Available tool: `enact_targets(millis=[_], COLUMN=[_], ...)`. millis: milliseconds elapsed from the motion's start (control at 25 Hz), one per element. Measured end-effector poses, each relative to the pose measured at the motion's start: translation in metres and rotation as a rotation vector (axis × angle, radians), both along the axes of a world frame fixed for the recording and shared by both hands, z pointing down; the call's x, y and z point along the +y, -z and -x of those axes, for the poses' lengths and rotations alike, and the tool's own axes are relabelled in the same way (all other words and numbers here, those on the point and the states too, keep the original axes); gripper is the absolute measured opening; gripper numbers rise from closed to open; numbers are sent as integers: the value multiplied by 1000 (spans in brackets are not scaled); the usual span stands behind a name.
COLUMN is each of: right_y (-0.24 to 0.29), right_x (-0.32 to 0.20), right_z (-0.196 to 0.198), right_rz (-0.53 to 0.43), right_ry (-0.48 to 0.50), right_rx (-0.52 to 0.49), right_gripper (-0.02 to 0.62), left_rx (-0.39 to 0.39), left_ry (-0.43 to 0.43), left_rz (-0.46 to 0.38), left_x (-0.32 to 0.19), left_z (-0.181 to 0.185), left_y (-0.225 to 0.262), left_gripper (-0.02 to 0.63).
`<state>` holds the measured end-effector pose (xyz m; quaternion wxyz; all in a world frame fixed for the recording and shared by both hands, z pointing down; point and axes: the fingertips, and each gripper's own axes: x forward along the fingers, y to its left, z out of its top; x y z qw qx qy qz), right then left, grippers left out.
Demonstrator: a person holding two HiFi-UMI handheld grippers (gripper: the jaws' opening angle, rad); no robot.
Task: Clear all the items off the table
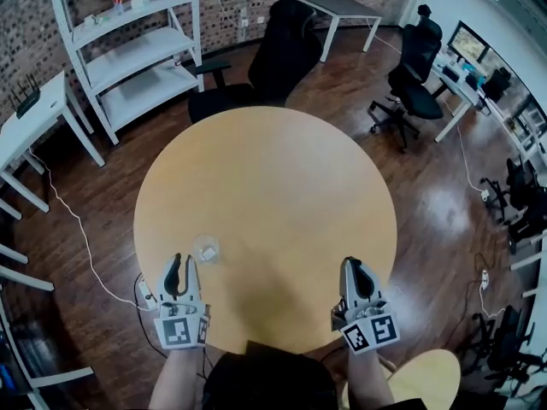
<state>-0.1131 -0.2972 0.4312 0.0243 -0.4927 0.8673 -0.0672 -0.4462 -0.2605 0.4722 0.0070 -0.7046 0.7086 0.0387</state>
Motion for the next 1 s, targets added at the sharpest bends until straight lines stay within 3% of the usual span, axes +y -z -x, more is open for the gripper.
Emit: enact_targets(millis=[120, 320, 640, 1000], right_y=[13, 16, 40, 53], right_x=[5, 33, 75, 114], right_z=[-37, -92, -159, -221], right_rz=[-49, -74, -124, -158], right_ry=[-95, -218, -322, -438], right_rx=[-37, -68, -75, -73], right_gripper=[5, 3, 4, 5], left_rx=[-27, -4, 83, 114], left_ry=[-103, -214, -345, -506], left_rz=[-71, -104, -132, -130], left_x=[-9, -7, 0, 7], left_z=[-29, -68, -132, -212], left_y=[26, 42, 62, 67], left_gripper=[78, 78, 56, 43])
